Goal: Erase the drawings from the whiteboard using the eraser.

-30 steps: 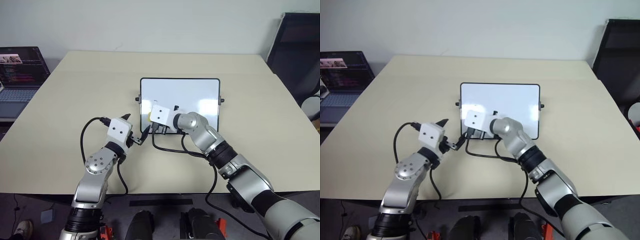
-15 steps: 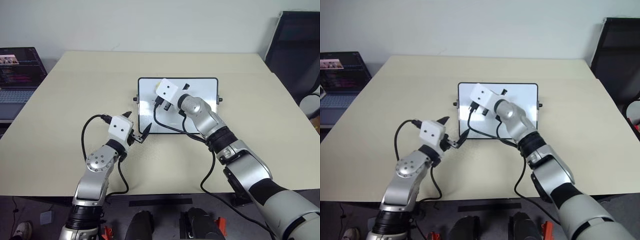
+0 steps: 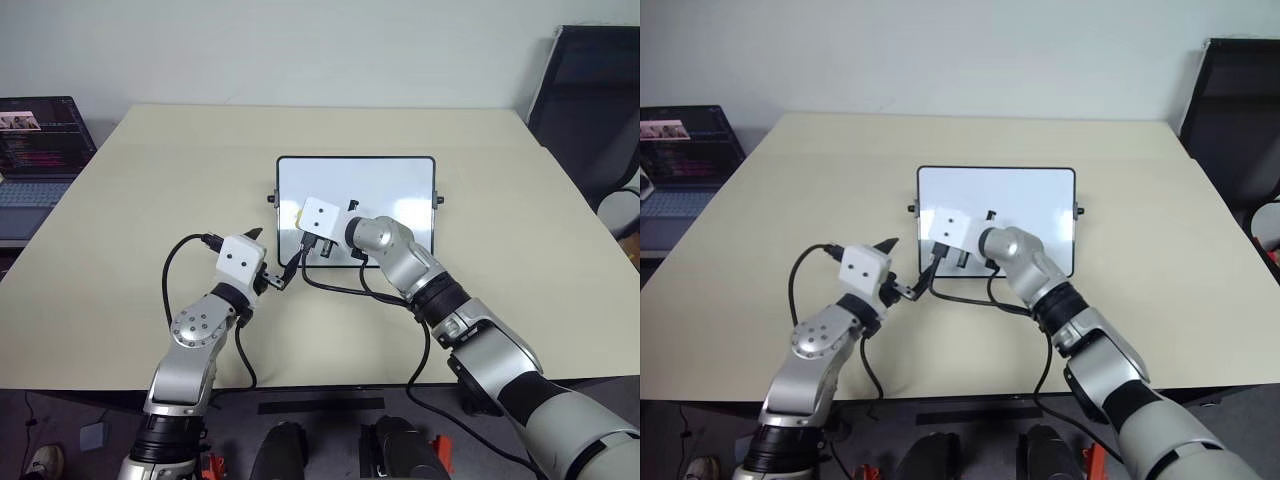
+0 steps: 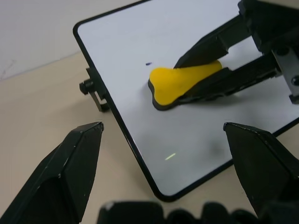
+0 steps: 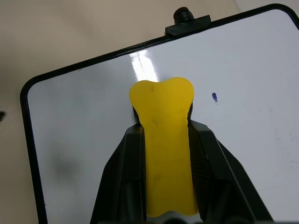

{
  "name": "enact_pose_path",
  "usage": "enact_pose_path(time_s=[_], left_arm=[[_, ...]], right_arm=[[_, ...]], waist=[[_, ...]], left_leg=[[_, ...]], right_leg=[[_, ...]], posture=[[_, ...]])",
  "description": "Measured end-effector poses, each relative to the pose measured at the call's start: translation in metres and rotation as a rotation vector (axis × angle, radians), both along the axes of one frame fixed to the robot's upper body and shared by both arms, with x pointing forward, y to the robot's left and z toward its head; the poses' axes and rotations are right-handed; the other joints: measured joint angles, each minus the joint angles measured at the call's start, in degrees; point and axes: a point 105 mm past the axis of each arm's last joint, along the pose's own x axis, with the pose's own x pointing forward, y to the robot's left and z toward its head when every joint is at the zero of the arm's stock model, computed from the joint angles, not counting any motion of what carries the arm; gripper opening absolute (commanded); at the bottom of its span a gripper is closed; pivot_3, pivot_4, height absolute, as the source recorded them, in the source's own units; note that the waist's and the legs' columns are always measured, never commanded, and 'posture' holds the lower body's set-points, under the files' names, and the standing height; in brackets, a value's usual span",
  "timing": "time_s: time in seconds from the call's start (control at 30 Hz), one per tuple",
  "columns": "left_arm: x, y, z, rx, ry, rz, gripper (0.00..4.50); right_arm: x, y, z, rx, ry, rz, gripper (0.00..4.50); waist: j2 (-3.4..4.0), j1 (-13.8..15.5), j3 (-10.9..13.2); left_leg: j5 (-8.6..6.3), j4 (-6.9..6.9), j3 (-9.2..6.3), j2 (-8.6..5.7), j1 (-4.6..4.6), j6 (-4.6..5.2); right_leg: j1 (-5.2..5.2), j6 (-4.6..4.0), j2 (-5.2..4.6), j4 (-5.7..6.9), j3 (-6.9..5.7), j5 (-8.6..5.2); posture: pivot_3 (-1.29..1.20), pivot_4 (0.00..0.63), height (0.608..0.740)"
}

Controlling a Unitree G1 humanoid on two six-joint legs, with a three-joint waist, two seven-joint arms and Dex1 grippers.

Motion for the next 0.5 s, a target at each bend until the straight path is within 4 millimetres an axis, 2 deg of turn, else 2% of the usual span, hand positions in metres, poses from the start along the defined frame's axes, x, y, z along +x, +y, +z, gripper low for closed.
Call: enact_pose_path(time_s=[0.23,0.5], left_arm=[[0.000,-0.001,0.001,-0.002,-0.007,-0.002,4.50],[0.000,-0.001,0.003,-0.001,-0.015,-0.005,4.50]], right_arm=[[0.025,-0.010,0.033,0.064,-0.143,-0.115,0.95],[0.027,-0.011,0.037,0.082,-0.183,-0.127,0.95]], waist=[[0.00,0.2,0.0],[0.00,0.1,0.0]], left_leg=[[0.02,-0.03,0.04,-0.02,-0.02,0.02],[-0.01,-0.10,0.02,-0.03,-0.06,-0.01]], right_leg=[[-0.02,-0.03,-0.02,-0.03,0.02,0.02],[-0.05,-0.03,-0.03,-0.04,0.02,0.02]], posture=[[0.00,0.150,0.740],[0.00,0.150,0.740]])
